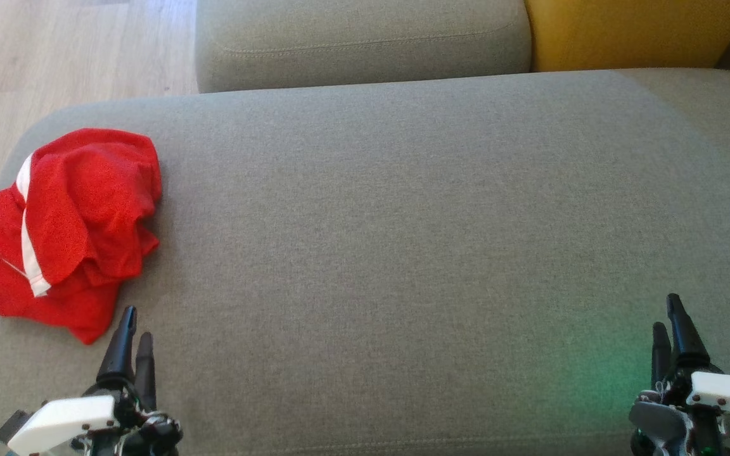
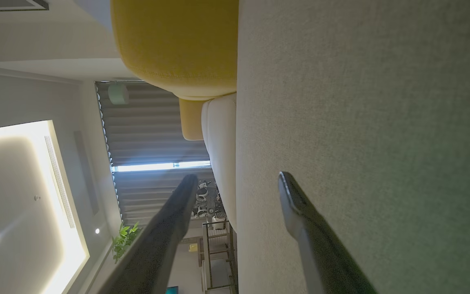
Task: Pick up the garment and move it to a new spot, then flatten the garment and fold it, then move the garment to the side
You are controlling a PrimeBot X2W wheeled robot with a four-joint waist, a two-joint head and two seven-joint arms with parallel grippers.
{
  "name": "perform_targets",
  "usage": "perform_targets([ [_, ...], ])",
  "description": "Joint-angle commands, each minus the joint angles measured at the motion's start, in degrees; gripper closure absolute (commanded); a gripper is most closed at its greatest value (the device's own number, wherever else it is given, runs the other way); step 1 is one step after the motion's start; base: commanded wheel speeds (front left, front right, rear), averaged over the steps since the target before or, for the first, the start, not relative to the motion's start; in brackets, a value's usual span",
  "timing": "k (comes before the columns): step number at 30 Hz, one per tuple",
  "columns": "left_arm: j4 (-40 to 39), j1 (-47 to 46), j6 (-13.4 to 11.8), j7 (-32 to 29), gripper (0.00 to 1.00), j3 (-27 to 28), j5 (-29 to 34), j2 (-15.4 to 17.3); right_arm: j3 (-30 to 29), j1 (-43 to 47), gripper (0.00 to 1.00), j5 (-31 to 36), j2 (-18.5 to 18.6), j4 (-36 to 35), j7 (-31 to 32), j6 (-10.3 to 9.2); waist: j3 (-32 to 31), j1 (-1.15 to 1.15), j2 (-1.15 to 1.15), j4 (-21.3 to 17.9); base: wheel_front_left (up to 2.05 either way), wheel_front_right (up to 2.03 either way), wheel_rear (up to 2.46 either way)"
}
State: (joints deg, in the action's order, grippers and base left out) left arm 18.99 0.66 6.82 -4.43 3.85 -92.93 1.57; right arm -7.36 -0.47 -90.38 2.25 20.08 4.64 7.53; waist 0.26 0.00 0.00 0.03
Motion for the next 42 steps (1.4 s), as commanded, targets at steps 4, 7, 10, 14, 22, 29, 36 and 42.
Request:
perform_targets([
  [4, -2.5, -3.1, 0.2, 1.0, 0.0, 0.0, 0.5, 0.6, 0.0, -2.7, 0.0, 2.6, 0.2, -2.3, -1.1, -0.01, 0.0, 0.0, 0.0, 0.0, 0.0, 0.0, 0.0],
  [7, -2.9, -3.3, 0.2, 1.5, 0.0, 0.2, 1.0, 0.6, -0.1, -3.0, 0.0, 4.5, 0.2, -2.7, -1.6, -0.01, 0.0, 0.0, 0.0, 0.0, 0.0, 0.0, 0.0],
  [10, -3.4, -3.6, 0.3, 2.0, 0.0, 0.5, 1.8, 0.7, -0.3, -3.3, 0.0, 6.5, 0.2, -3.4, -2.1, -0.01, 0.0, 0.0, 0.0, 0.1, 0.0, 0.0, 0.0],
  [14, -4.1, -3.9, 0.3, 2.7, 0.0, 0.7, 2.6, 0.7, -0.7, -3.8, 0.0, 9.2, 0.2, -4.2, -2.8, -0.01, 0.0, 0.0, 0.0, 0.1, 0.0, 0.0, 0.0],
  [22, -5.6, -4.7, 0.3, 4.0, 0.0, 1.1, 5.7, 0.7, -0.8, -4.8, 0.0, 15.9, 0.3, -6.9, -4.1, -0.01, 0.0, 0.0, 0.0, 0.0, 0.0, 0.0, 0.0],
  [29, -8.2, -5.7, 0.3, 5.2, 0.0, 2.1, 9.5, 0.8, 0.0, -5.7, 0.0, 23.5, 0.3, -9.6, -5.3, -0.01, 0.0, 0.0, 0.0, 0.1, 0.0, 0.0, 0.0],
  [36, -11.3, -6.5, 0.4, 6.4, 0.0, 2.6, 14.0, 0.8, 0.9, -6.6, 0.0, 31.9, 0.3, -13.1, -6.5, -0.02, 0.0, 0.0, 0.0, 0.1, 0.0, 0.0, 0.0],
  [42, -13.7, -7.0, 0.4, 7.2, 0.0, 3.0, 17.4, 0.9, 1.7, -7.2, 0.0, 37.9, 0.3, -15.6, -7.4, -0.02, 0.1, 0.0, 0.0, 0.2, 0.0, 0.0, 0.0],
])
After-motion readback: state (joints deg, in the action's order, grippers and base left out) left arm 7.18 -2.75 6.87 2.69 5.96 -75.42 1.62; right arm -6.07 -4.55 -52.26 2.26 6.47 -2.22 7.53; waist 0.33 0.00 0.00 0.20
